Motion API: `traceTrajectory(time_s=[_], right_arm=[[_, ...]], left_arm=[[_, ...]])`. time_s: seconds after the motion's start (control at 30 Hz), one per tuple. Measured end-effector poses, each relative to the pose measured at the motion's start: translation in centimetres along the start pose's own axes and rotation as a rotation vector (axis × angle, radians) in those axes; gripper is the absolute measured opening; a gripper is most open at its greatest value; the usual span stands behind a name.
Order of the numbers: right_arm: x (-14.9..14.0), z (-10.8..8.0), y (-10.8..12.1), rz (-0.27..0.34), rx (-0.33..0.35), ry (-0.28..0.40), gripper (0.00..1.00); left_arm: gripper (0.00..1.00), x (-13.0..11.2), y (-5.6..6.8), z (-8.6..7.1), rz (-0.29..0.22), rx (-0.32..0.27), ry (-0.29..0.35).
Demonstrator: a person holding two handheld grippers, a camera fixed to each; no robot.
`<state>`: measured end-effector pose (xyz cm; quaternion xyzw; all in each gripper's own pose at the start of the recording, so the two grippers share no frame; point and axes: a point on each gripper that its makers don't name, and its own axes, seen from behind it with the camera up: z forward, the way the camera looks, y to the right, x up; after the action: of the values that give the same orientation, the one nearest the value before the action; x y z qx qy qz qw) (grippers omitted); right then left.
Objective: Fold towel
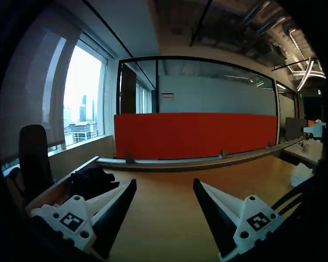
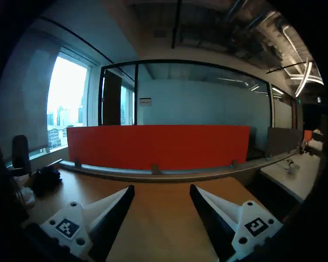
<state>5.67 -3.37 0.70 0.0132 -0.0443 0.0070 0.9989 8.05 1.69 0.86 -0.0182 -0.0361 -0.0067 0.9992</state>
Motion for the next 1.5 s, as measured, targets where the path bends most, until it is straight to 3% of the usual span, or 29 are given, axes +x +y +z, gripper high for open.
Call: traceTrajectory(time_s=[0.4, 0.87, 1.17, 1.5], right_arm=[[-1.6, 0.1, -0.6, 0.031, -0.006, 0.02, 0.98], [-3.5, 0.8, -1.1, 0.008, -0.019, 0.03, 0.98], [-5.1, 0.8, -1.8, 0.002, -0.006, 0.011, 0.98], [-4.9, 0.6, -1.7, -0.008, -0.007, 0.01, 0.98]], left_arm=[[0.96, -5.2, -0.8, 0.1, -0.023, 0.023, 0.053], [0.96, -8.5, -0.4, 0.3, 0.014, 0.013, 0.101], [0.96, -10.4, -0.8, 0.0, 0.003, 0.026, 0.101], [0.96, -11.3, -1.1, 0.2, -0.011, 0.031, 0.091]])
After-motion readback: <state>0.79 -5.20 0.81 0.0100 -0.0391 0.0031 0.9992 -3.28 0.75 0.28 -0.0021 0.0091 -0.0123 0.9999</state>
